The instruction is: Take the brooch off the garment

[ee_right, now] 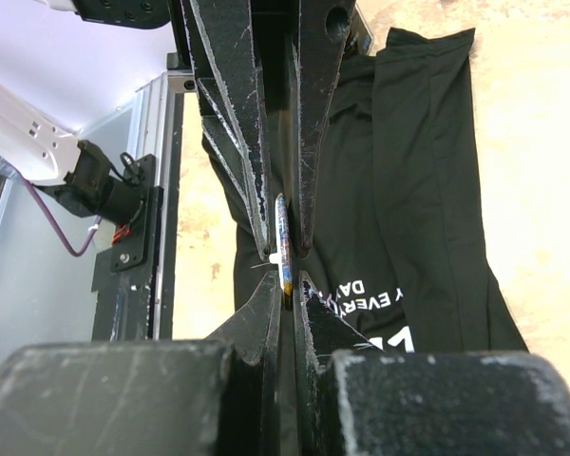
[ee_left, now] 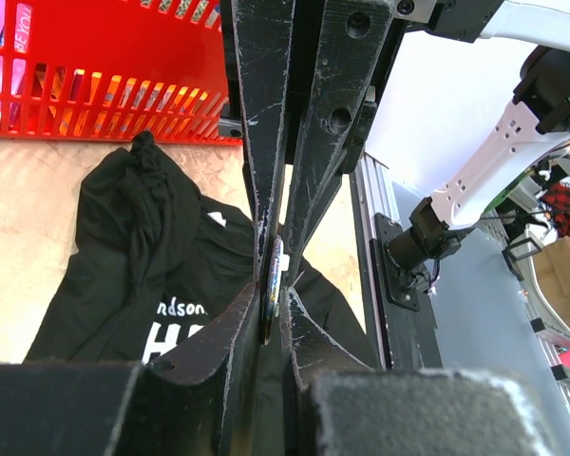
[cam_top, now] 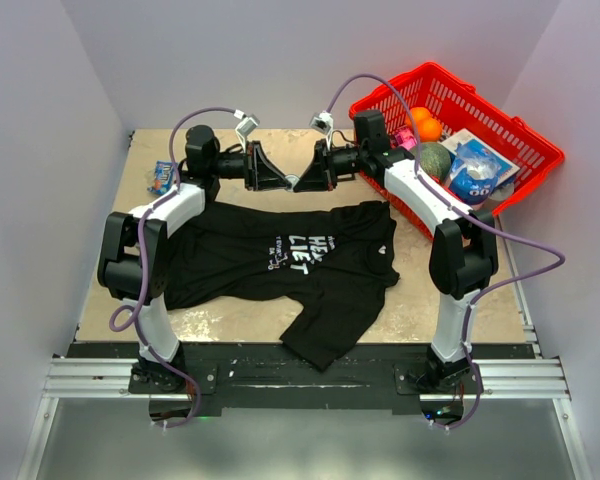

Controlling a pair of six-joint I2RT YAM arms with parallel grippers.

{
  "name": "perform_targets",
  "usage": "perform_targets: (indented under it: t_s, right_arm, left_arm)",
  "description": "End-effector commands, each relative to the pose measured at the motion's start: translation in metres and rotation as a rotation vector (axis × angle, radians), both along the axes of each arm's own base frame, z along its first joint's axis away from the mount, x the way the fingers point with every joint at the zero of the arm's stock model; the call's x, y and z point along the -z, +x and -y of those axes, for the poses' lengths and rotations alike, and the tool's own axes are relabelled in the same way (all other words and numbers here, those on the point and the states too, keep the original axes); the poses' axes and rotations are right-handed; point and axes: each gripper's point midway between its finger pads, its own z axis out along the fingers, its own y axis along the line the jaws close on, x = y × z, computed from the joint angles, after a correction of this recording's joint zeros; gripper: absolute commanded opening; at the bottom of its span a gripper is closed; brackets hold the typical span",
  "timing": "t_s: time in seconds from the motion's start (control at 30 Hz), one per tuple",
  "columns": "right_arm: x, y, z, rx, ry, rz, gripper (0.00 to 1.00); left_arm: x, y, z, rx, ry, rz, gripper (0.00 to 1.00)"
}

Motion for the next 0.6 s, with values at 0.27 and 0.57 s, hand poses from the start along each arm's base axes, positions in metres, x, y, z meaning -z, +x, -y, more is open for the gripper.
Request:
perform_targets:
  t_s: [0.27, 0.57]
  right_arm:
    - [-0.0146, 0.0003, -0.0017, 0.001, 0.022, 0.047, 0.03]
    - [-0.0134, 0.0002, -0.0007, 0.004, 0.021, 0.047, 0.03]
  left_arm:
    - [-0.0219, 0.0008, -0.0072, 0.023, -0.013, 0.082, 0.14]
    - [-0.0237, 0.0014, -0.0107, 0.009, -0.024, 0.075, 0.24]
